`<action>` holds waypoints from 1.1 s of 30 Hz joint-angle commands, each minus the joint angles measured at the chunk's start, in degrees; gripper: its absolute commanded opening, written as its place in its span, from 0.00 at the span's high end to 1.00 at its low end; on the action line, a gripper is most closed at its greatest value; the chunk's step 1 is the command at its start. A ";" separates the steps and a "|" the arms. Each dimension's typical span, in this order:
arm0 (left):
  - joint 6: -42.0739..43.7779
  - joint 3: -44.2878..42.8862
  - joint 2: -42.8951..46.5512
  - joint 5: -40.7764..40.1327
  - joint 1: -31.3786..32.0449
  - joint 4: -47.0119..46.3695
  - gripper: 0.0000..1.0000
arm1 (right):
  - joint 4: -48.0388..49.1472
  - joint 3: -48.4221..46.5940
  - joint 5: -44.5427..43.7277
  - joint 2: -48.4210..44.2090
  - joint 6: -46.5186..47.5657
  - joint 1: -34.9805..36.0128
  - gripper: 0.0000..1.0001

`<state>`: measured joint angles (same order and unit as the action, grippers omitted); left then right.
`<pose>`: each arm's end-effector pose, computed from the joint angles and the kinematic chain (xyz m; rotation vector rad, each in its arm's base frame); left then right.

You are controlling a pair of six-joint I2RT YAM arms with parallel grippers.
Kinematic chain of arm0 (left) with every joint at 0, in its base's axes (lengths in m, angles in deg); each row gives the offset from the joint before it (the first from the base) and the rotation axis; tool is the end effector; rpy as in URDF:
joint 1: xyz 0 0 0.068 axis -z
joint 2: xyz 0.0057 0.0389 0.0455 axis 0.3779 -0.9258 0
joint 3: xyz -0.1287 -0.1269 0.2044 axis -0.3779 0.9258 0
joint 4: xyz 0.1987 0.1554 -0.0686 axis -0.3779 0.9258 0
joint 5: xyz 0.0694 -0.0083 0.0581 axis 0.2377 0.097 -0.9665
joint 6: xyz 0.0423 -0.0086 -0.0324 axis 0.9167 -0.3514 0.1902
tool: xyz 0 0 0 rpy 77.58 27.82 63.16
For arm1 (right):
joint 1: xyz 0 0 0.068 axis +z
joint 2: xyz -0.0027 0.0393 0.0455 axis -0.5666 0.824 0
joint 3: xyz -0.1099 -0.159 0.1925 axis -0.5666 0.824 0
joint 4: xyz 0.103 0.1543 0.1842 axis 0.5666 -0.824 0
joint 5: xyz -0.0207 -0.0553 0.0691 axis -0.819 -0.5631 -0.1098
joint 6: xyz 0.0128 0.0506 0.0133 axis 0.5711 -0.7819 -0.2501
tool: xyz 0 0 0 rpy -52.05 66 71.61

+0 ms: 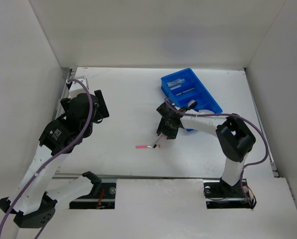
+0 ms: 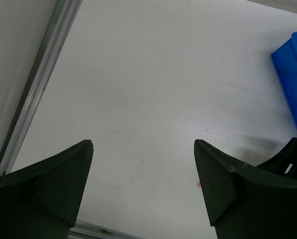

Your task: Organize the makeup

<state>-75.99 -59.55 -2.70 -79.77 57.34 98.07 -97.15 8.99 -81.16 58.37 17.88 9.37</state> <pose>0.1305 -0.0654 0.4458 -0.2218 1.9176 -0.0255 0.2663 0.2514 0.1786 0.4031 2.7796 0.3362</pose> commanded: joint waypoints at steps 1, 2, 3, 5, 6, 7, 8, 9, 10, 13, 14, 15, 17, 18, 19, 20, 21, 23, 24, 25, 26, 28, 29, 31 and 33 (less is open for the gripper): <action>0.58 -0.13 0.43 -0.32 0.02 -0.38 0.20 | 1.92 1.72 1.16 -2.01 -3.55 -1.25 0.43; 0.58 -0.13 0.43 -0.32 0.02 -0.39 0.20 | 1.92 1.72 1.17 -1.39 -3.55 -1.25 0.43; 0.58 -0.13 0.43 -0.32 0.02 -0.39 0.20 | 1.92 1.20 1.17 0.09 -3.55 -1.25 0.44; 0.58 -0.13 0.43 -0.32 0.02 -0.39 0.20 | 1.92 0.40 1.69 1.42 -3.55 -1.25 0.46; 0.58 -0.13 0.43 -0.32 0.02 -0.39 0.20 | 1.92 -0.20 1.69 1.95 -3.55 -1.25 0.46; 1.11 0.39 0.43 -0.32 0.02 -0.39 0.20 | 2.53 -0.21 1.69 2.47 -3.55 -1.25 0.48; 1.11 0.40 0.43 -0.32 0.02 -0.39 0.20 | 2.53 -0.21 1.69 2.48 -3.55 -1.25 0.49; 1.11 0.40 0.43 -0.32 0.02 -0.39 0.20 | 3.06 -0.73 1.69 2.48 -3.03 -1.25 0.49; 1.11 0.40 0.43 -0.32 0.02 -0.39 0.20 | 3.06 -1.35 1.00 3.00 -3.03 -1.25 0.51; 1.11 0.40 0.43 -0.32 0.02 -0.39 0.20 | -0.01 -3.97 -2.85 4.93 -3.03 -0.64 0.59; 1.11 0.40 0.43 -0.32 0.02 -0.91 0.20 | -1.23 -4.86 -4.27 5.98 -3.03 0.23 0.65; 1.11 0.40 0.43 -0.32 0.02 -0.91 0.20 | -3.42 -5.74 -5.59 6.52 -3.03 0.77 0.68; 1.11 0.92 0.43 -0.85 0.02 -0.91 0.20 | -5.02 -7.76 -8.66 7.22 -3.03 1.99 0.72; 1.11 0.92 0.43 -0.85 0.02 -0.91 0.20 | -5.02 -7.77 -9.20 7.75 -3.03 2.00 0.76; 1.11 0.92 0.43 -0.85 0.02 -0.91 0.20 | -5.72 -8.38 -9.73 7.75 -3.03 2.52 0.78; 1.11 0.92 0.43 -0.85 0.02 -0.91 0.20 | -5.73 -8.38 -9.73 7.75 -3.03 2.53 0.80; 1.11 0.92 0.95 -0.85 0.02 -0.91 0.20 | -5.73 -8.91 -10.25 8.28 -3.03 2.53 0.85; 1.64 1.45 0.96 -0.85 0.02 -0.91 0.20 | -5.73 -8.91 -10.26 8.28 -3.03 2.53 0.91; 1.64 1.45 0.96 -0.85 0.02 -0.91 0.20 | -5.73 -8.91 -10.78 8.28 -3.03 2.53 0.95; 1.64 1.45 0.96 -1.37 0.02 -0.91 0.20 | -6.25 -9.43 -11.31 8.28 -2.42 2.53 1.00; 1.64 1.45 0.96 -1.37 0.02 -0.91 0.20 | -6.78 -10.22 -11.84 8.28 -2.41 2.53 1.00; 1.64 1.45 0.96 -1.37 0.02 -0.91 0.20 | -7.65 -11.71 -13.33 6.27 -2.41 2.53 1.00; 2.16 1.45 1.48 -1.37 0.02 -0.91 0.20 | -8.18 -12.77 -14.47 5.48 -1.11 2.53 1.00; 2.17 1.45 1.49 -1.90 0.02 -0.91 0.20 | -9.59 -17.23 -15.09 3.89 0.22 2.53 1.00; 2.17 1.45 1.49 -1.90 0.02 -0.91 0.20 | -10.12 -20.93 -15.09 1.70 2.93 2.53 1.00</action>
<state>-74.83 -58.28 -2.42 -80.10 57.34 97.83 -106.05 -4.78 -93.08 65.56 17.22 11.71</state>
